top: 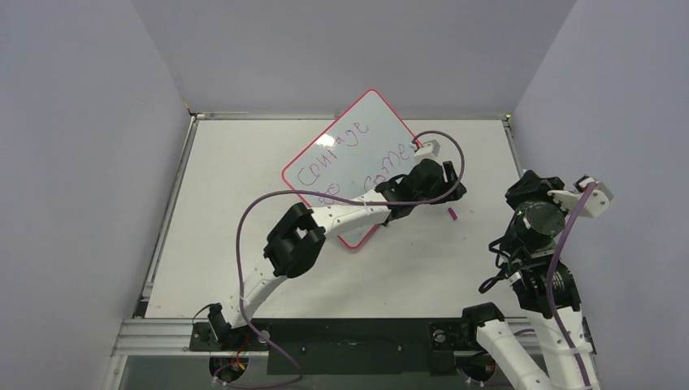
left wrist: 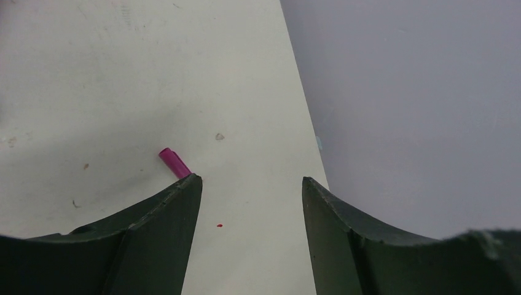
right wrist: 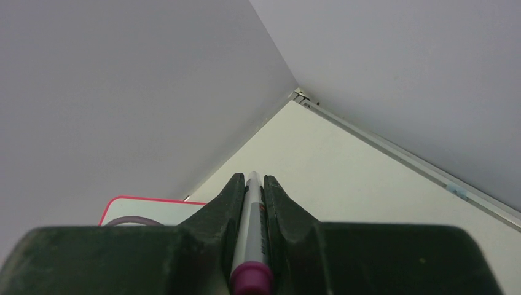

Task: Write a sentence on the whiteboard
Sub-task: Move the pen cap to the center of the board.

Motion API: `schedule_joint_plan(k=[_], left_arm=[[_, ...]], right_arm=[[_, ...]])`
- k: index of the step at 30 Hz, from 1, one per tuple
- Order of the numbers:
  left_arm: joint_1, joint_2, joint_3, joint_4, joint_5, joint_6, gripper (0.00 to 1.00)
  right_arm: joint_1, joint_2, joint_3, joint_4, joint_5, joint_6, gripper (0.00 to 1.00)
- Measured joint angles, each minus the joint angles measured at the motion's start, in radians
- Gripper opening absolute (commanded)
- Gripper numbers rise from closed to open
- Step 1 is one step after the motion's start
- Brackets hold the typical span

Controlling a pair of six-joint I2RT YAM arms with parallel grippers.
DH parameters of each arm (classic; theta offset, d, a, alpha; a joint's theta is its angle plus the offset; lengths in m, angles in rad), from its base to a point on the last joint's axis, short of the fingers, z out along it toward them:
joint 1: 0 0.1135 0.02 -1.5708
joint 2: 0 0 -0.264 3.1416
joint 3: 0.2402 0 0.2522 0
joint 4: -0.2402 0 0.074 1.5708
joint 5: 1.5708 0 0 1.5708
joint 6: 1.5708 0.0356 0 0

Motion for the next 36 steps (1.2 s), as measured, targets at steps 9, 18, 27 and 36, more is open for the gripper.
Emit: schedule_joint_plan(k=[9,18,27,36], left_arm=[[-0.003,0.256,0.24,0.035,0.043,-0.172,0.53],[-0.014,0.361,0.309,0.051,0.078,-0.278,0.52],[-0.009,0.408,0.307,0.083,0.104,-0.344,0.51],[0.014,0.252,-0.056,0.298,0.103,-0.446,0.48]], right_arm=[[0.0,-0.053,0.0,-0.045,-0.001,0.0,0.0],[0.0,-0.069,0.0,-0.064,-0.005,0.0,0.0],[0.0,-0.069,-0.008,-0.073,-0.022,0.001,0.0],[0.0,-0.067,-0.011,-0.074,-0.031,0.004,0.0]])
